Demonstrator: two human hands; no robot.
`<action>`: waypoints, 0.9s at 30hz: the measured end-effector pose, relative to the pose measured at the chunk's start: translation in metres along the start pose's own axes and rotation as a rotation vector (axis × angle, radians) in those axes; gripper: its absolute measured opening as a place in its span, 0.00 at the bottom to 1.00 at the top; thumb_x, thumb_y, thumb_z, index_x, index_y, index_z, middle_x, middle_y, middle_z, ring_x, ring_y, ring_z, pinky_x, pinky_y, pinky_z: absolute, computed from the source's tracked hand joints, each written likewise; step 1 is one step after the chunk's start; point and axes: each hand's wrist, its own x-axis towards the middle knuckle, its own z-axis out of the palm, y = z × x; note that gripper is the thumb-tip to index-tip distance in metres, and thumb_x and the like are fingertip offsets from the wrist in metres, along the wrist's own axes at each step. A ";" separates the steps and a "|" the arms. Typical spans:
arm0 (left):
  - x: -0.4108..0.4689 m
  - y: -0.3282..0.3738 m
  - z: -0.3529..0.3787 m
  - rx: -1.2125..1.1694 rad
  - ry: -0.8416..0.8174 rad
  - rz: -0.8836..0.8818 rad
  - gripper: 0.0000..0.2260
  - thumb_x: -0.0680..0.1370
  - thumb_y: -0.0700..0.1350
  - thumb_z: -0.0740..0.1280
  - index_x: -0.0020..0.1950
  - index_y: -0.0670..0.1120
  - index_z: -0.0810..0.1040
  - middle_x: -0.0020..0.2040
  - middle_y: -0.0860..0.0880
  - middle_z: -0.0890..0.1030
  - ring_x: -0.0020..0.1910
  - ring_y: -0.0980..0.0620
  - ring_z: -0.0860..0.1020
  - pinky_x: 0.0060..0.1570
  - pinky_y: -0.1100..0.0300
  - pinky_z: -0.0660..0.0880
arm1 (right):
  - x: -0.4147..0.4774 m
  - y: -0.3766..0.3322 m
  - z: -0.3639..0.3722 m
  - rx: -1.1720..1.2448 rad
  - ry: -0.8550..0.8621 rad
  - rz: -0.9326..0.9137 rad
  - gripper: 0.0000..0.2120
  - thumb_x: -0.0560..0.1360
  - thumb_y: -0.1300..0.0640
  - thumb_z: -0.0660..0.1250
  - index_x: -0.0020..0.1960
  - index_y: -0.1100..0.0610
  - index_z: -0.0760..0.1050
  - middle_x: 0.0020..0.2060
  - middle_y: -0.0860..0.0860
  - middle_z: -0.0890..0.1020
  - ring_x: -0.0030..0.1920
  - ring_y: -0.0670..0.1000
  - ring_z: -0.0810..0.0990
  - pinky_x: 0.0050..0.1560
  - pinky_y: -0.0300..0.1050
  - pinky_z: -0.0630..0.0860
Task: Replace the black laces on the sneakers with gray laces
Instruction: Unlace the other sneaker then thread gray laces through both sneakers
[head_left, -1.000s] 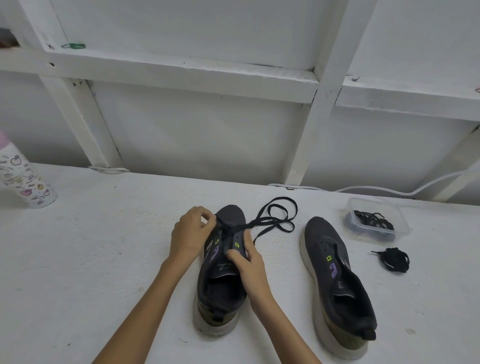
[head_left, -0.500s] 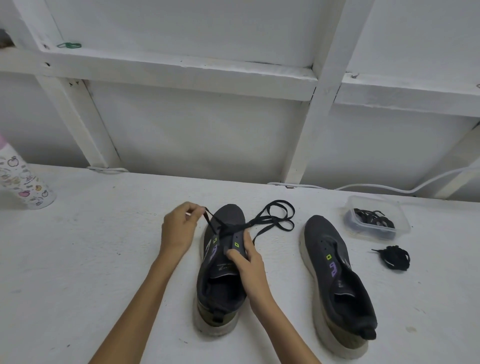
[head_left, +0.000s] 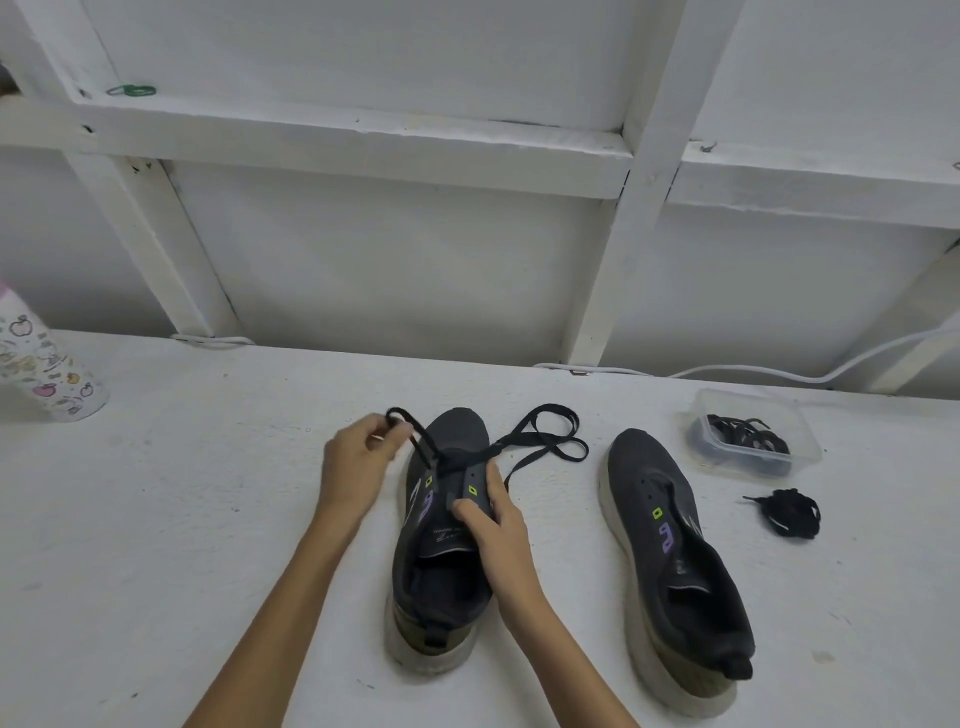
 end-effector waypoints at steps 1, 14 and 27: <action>0.004 0.006 -0.005 -0.105 0.047 -0.018 0.04 0.77 0.43 0.69 0.45 0.44 0.80 0.32 0.49 0.75 0.34 0.53 0.72 0.35 0.58 0.68 | 0.000 0.000 0.000 0.001 0.000 0.006 0.40 0.67 0.43 0.68 0.76 0.41 0.60 0.72 0.41 0.70 0.70 0.46 0.70 0.71 0.52 0.68; -0.017 -0.017 0.014 0.135 -0.106 0.003 0.07 0.72 0.47 0.75 0.38 0.45 0.82 0.35 0.50 0.83 0.37 0.52 0.80 0.44 0.54 0.75 | 0.001 0.001 0.001 -0.001 -0.007 -0.002 0.37 0.67 0.43 0.68 0.74 0.41 0.63 0.68 0.45 0.75 0.65 0.47 0.75 0.67 0.53 0.72; -0.015 -0.003 -0.003 -0.292 0.067 -0.092 0.08 0.77 0.50 0.69 0.46 0.45 0.80 0.41 0.51 0.80 0.38 0.56 0.76 0.31 0.64 0.73 | -0.003 -0.004 -0.001 0.026 -0.011 0.010 0.43 0.63 0.41 0.68 0.77 0.43 0.60 0.70 0.44 0.73 0.66 0.46 0.74 0.69 0.50 0.71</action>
